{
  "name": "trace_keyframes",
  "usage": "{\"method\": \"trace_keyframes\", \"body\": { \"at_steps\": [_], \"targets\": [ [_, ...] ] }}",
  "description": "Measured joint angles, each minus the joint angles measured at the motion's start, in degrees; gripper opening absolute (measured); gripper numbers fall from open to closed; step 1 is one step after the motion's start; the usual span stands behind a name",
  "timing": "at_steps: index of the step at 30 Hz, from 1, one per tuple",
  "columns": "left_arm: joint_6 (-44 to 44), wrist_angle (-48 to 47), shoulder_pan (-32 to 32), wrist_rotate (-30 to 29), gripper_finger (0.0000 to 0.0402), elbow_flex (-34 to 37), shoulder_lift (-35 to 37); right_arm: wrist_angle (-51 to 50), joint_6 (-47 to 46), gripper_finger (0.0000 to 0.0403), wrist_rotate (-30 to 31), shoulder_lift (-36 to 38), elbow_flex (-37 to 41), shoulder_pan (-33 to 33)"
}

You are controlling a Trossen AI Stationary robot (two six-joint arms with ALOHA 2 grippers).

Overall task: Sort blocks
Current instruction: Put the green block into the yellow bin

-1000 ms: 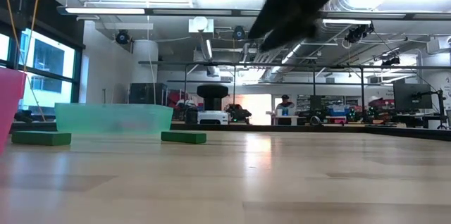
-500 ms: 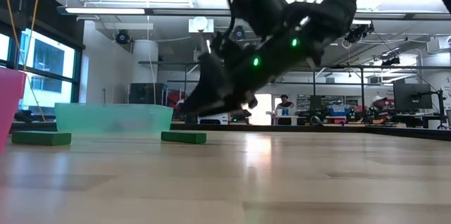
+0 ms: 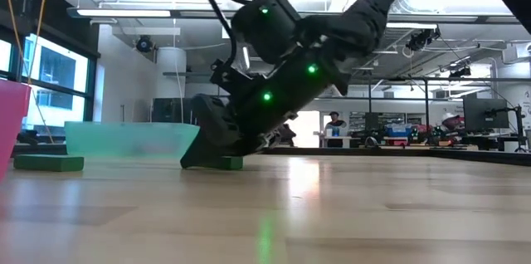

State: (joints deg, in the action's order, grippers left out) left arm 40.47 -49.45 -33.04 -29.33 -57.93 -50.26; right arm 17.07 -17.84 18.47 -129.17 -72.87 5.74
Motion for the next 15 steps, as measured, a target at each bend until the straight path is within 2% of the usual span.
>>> {"method": "trace_keyframes", "body": {
  "at_steps": [3, 10, 15],
  "targets": [
    [0.0, 0.0, 0.0, -0.3, 0.0147, 0.0, 0.0, -4.7, -0.2, 0.0203, -0.1, 0.0, -0.9, -0.1],
    [-0.1, -0.1, 0.0, -1.5, 0.0147, 0.0, 0.0, -8.1, -7.0, 0.0073, -3.5, 0.5, -0.9, -0.4],
    [-1.1, -0.1, 0.0, -1.7, 0.0147, 0.0, 0.0, -13.8, -8.5, 0.0069, -2.9, 5.7, -0.4, 1.6]
  ]
}}
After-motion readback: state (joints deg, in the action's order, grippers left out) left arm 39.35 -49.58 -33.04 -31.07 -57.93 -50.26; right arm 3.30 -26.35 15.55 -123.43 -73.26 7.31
